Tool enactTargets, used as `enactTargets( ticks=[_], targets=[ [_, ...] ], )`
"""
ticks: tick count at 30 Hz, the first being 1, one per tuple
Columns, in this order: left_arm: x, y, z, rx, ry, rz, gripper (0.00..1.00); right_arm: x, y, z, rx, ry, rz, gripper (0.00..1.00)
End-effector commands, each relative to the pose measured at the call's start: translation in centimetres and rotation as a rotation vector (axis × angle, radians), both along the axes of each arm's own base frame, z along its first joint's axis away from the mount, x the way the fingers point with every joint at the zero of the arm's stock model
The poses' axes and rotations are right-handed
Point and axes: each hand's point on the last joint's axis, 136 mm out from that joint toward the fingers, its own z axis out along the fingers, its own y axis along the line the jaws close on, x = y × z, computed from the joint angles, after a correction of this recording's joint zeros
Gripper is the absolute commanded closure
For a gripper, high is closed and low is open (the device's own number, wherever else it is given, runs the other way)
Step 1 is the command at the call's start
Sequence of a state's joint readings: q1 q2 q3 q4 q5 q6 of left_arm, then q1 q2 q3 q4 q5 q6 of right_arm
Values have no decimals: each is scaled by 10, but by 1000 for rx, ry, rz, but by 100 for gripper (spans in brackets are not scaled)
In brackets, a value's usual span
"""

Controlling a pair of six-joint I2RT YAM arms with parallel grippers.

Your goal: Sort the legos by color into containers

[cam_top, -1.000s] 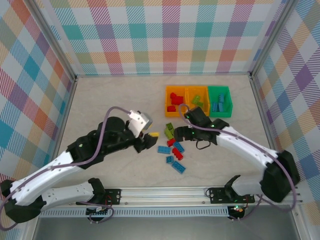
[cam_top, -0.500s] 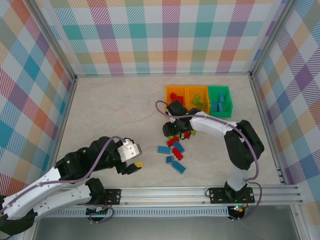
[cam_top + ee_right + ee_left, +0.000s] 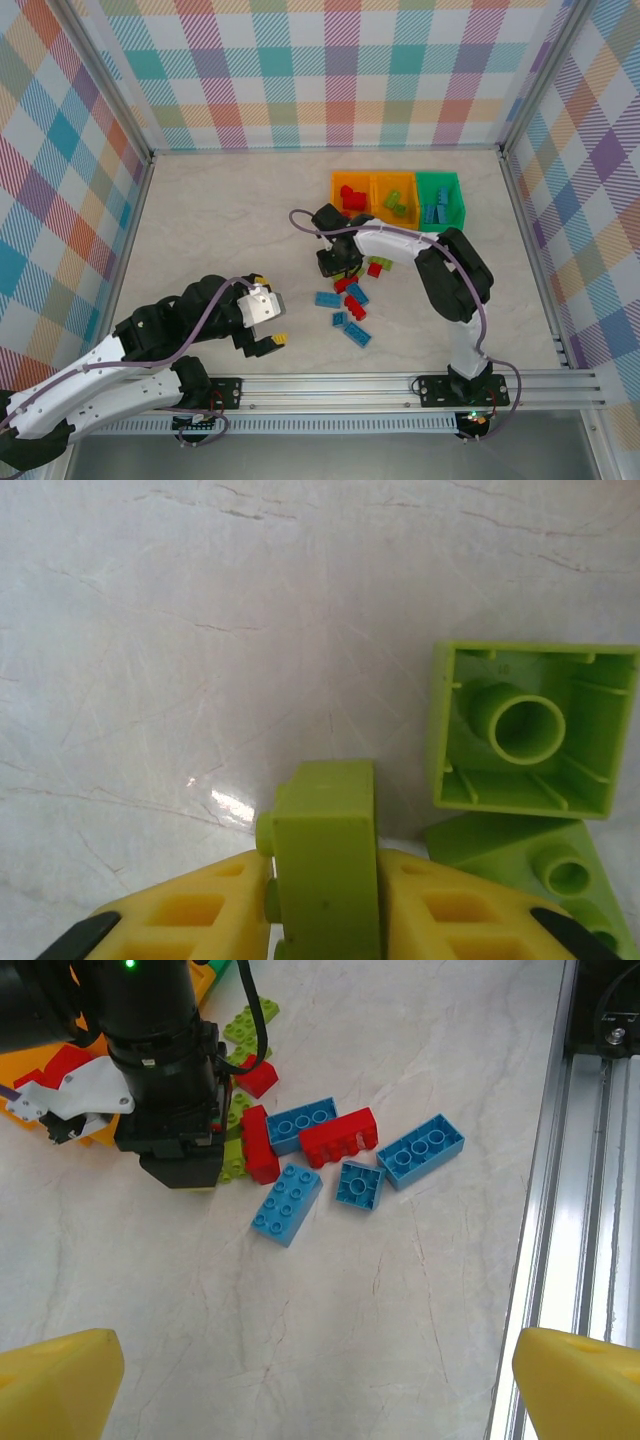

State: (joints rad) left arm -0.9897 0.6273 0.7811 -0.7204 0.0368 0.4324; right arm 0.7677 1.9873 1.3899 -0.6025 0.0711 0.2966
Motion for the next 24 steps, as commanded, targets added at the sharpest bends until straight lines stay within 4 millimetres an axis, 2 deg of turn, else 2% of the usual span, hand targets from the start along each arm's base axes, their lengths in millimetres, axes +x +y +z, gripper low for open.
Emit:
enactTargets(
  ticks=[1,4,7,9,11,13,16,19,22,24],
  targets=[
    [2,-3,0,-16,-7,-6,0,-2,-9,-10,-103,10,16,68],
    [2,-3,0,-21,-9,-5,0,-1,-8,-13,-117,17,17,75],
    [2,-3,-2,-17,-7,-8,0,-1,-1,3,-73,-8,14,84],
    [1,-3,-2,-18,-9,-14,0,0,5,26,6,-62,4,87],
    [1,-4,-1,-24,-13,-20,0,2,8,59,111,-146,-15,90],
    [1,-4,1,-35,-17,-18,0,7,2,93,193,-245,-58,92],
    [8,-4,5,-67,-20,28,0,24,-30,138,290,-387,-188,91],
    [18,-1,6,-79,-12,98,0,54,-80,163,360,-472,-354,94],
    [22,-2,5,-77,7,117,0,95,-125,167,345,-522,-470,95],
    [22,-3,4,-80,18,114,0,123,-144,163,308,-524,-502,95]
  ],
)
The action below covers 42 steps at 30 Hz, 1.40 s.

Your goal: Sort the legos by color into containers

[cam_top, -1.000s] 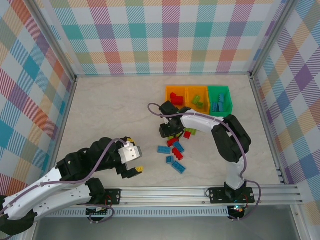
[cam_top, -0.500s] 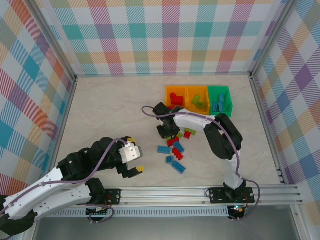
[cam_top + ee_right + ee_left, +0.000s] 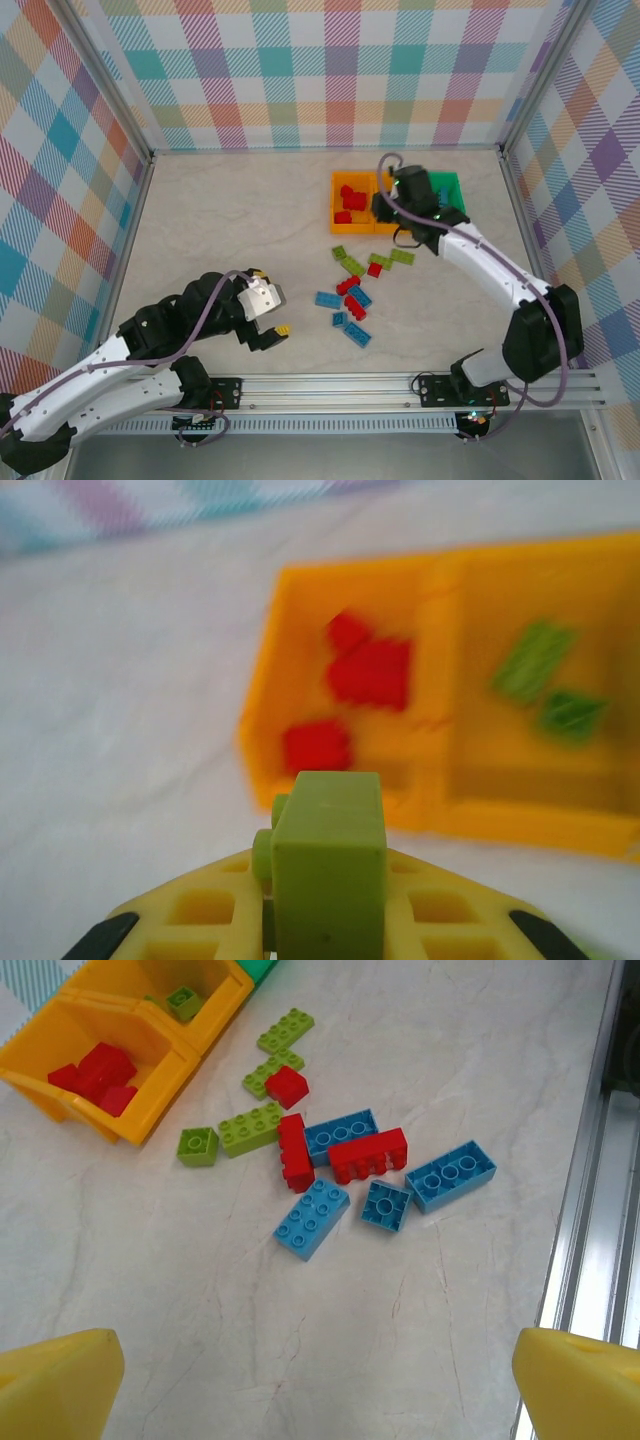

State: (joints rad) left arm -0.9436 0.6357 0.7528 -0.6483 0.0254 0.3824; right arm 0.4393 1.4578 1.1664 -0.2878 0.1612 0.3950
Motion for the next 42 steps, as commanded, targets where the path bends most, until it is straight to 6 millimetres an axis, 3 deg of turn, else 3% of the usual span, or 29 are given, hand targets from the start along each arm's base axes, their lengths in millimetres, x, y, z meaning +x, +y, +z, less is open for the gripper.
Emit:
enactTargets(
  ticks=[1,4,9,13,16,21,24,26,29,33,35,38,42],
  targets=[
    [6,-3,4,-35,12,29,0,46,-23,-19,-31,21,-70,95],
    [6,-3,2,-32,18,27,0,84,-36,-30,-59,52,-101,92],
    [10,0,1,-27,8,57,0,117,-27,-42,-56,126,-86,62],
    [11,0,-1,-32,21,76,0,116,-27,-25,-51,116,-82,53],
    [13,-1,-3,-20,36,82,0,102,-28,-8,-34,103,-68,50],
    [17,-1,-12,21,49,100,0,46,-17,10,116,113,10,46],
    [24,2,-15,43,62,149,0,-9,-2,14,279,145,105,43],
    [37,10,-11,61,90,277,0,-50,7,9,358,190,157,42],
    [51,7,-2,26,204,455,0,-111,15,-2,352,258,223,41],
    [70,-22,-11,-52,334,569,9,-178,8,-20,318,358,250,40],
    [78,-41,-27,-15,386,567,11,-205,0,-27,308,391,235,40],
    [90,-70,-54,69,447,535,11,-233,-7,-31,305,434,232,40],
    [103,-114,-87,99,539,464,15,-253,-6,-35,284,477,253,40]
  ],
)
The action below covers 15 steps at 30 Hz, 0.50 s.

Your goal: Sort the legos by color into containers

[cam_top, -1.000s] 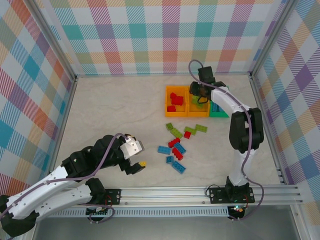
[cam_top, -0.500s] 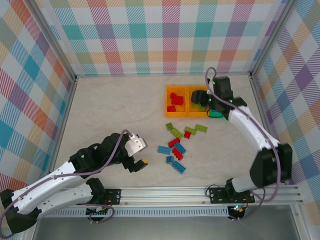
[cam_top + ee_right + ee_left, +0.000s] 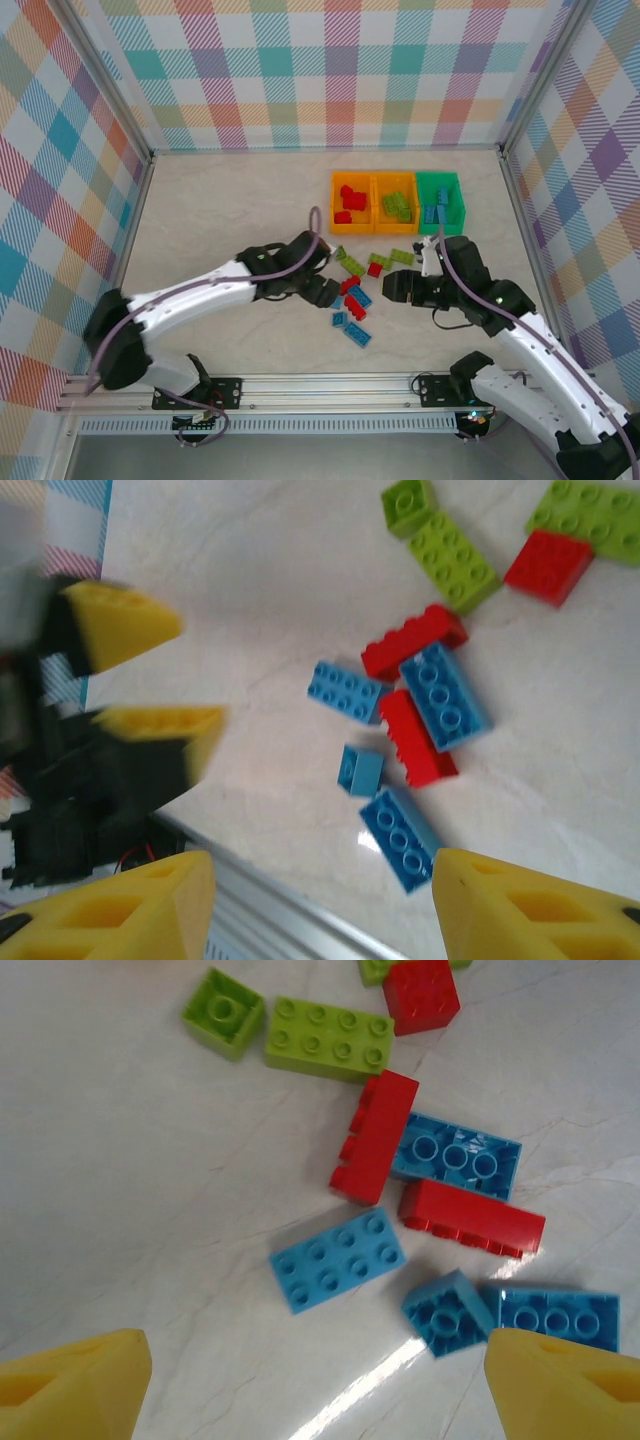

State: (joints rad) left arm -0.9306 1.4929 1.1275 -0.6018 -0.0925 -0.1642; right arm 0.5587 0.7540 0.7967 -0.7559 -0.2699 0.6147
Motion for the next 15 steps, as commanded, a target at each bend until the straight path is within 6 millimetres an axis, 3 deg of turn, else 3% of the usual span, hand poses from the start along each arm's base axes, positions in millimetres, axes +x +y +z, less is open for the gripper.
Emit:
enactTargets(
  ticks=[1,6,11,15],
  targets=[
    [13,-36,-11,-83,70,-18,16,-22,-6,-23,-59,121,-6,39],
    [35,-64,-39,-61,92,-16,25,-24,0,-27,-60,131,13,36],
    [56,-70,-61,-34,91,32,46,-24,0,-29,-61,130,11,34],
    [59,-74,-75,-42,125,37,51,-23,0,-33,-59,130,2,34]
  ],
)
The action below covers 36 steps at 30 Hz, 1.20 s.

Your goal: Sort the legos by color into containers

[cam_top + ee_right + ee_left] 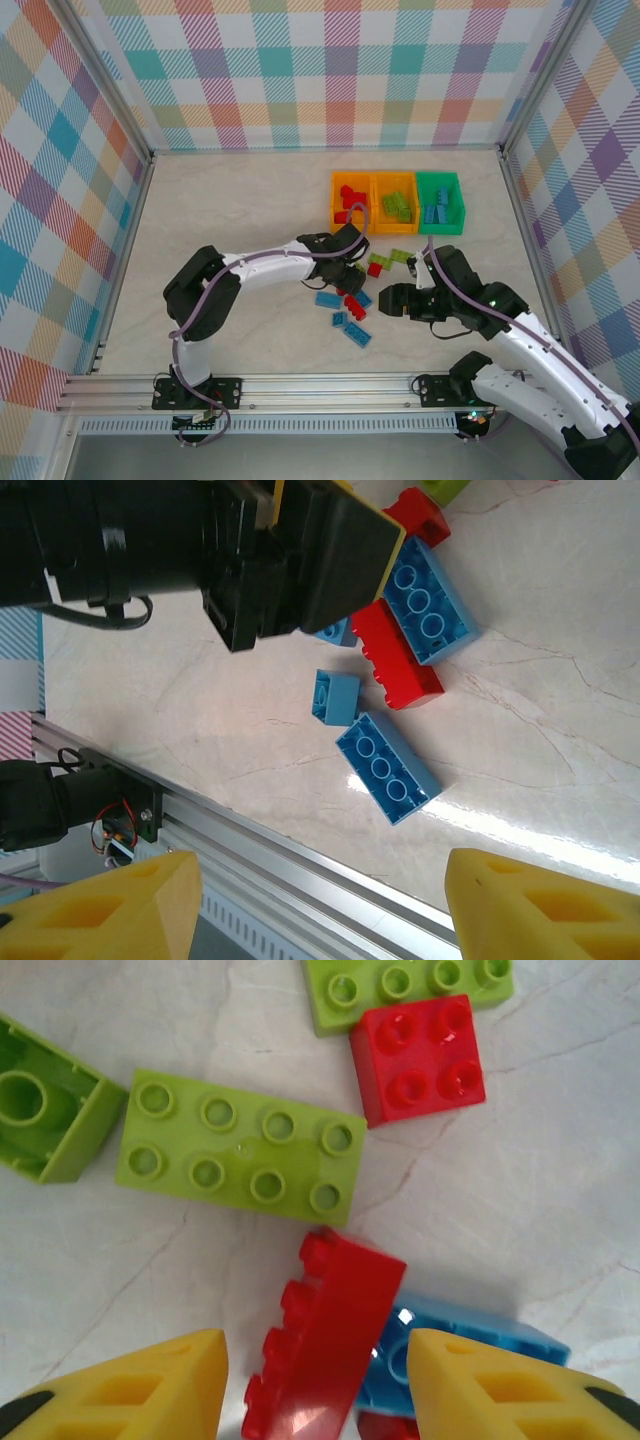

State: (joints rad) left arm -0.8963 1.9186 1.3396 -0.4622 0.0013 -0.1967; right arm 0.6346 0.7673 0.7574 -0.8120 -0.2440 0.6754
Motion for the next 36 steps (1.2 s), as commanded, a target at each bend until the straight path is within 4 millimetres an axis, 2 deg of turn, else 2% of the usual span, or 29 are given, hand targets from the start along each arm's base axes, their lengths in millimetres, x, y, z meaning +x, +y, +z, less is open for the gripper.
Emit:
enactTargets(
  ticks=[1,11,16,20,26,29,32,36],
  targets=[
    [10,-8,-1,-37,8,18,52,-1,-1,-6,-3,14,-15,34],
    [8,-11,-21,-48,57,-4,52,3,2,-10,-10,20,-14,33],
    [6,-21,-18,-108,59,-34,47,3,2,-11,-14,24,-18,33],
    [12,-20,-25,-71,57,-17,48,3,2,-9,-7,24,-21,33],
    [15,-17,-30,-50,53,4,64,1,0,-7,-9,16,-29,33],
    [13,-16,-27,-55,47,3,68,1,0,-7,-6,17,-28,33],
    [15,-14,-16,-68,24,10,72,2,1,-7,-7,16,-26,33],
    [19,-5,12,-79,-44,39,85,2,2,-6,-2,13,-25,32]
  ],
)
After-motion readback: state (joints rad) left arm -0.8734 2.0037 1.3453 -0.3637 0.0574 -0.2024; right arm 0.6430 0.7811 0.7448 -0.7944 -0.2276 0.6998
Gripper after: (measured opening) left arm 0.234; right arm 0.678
